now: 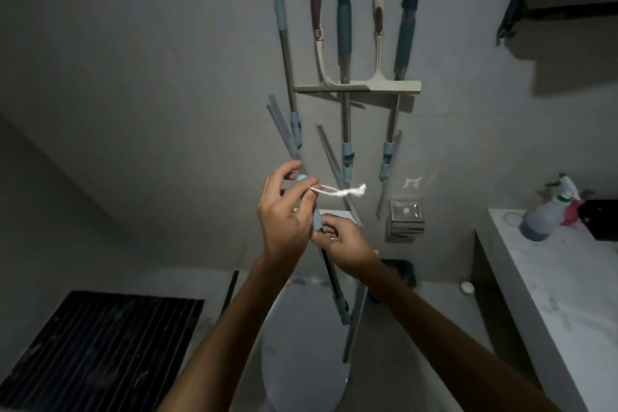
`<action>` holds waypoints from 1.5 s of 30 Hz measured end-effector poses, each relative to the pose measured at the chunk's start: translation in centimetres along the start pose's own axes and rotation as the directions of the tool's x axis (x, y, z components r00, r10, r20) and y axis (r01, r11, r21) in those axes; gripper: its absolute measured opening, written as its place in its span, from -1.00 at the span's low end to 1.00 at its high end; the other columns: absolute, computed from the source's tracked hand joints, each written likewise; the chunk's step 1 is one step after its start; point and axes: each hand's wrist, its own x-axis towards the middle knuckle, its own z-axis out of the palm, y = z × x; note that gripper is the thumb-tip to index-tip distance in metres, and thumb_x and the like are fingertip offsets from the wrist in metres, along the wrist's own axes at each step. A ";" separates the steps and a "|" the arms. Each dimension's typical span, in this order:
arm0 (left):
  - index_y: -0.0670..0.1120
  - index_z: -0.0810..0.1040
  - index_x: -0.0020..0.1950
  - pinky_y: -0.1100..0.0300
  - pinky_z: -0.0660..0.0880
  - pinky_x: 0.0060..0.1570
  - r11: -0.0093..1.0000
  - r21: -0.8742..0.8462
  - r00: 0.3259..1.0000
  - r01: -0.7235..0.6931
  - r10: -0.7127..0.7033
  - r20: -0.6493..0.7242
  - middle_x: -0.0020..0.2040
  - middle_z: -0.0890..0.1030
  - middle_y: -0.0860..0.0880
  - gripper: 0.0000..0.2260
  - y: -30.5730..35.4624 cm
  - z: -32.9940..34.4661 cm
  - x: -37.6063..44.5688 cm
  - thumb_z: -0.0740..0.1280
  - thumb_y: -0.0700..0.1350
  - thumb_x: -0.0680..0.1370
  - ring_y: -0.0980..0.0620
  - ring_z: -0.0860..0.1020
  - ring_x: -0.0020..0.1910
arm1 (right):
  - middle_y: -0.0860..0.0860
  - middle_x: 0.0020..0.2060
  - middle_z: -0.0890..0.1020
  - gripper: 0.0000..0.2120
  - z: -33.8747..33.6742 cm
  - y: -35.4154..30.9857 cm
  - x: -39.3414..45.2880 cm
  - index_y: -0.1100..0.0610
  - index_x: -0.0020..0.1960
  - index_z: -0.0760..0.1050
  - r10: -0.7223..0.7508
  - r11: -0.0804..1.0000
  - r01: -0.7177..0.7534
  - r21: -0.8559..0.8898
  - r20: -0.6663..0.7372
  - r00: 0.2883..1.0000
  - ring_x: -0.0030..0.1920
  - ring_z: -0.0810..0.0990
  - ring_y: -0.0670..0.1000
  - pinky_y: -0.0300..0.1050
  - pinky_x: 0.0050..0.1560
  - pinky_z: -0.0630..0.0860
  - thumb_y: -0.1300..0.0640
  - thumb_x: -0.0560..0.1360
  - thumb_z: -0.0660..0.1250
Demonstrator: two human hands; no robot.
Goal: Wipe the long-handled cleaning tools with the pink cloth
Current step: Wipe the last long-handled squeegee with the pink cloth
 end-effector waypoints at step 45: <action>-0.23 0.67 -0.07 0.18 0.56 -0.01 0.901 -0.322 0.934 0.291 -0.194 0.301 -0.08 0.63 -0.09 -0.90 -16.3 -4.0 13.3 0.36 -0.28 0.58 0.03 0.60 -0.04 | 0.04 -0.44 0.50 -0.69 7.8 -9.8 18.1 0.28 -0.28 0.51 -0.445 0.893 0.446 -0.061 -0.264 0.856 -0.39 0.51 -0.06 -0.29 -0.27 0.47 0.27 0.64 0.27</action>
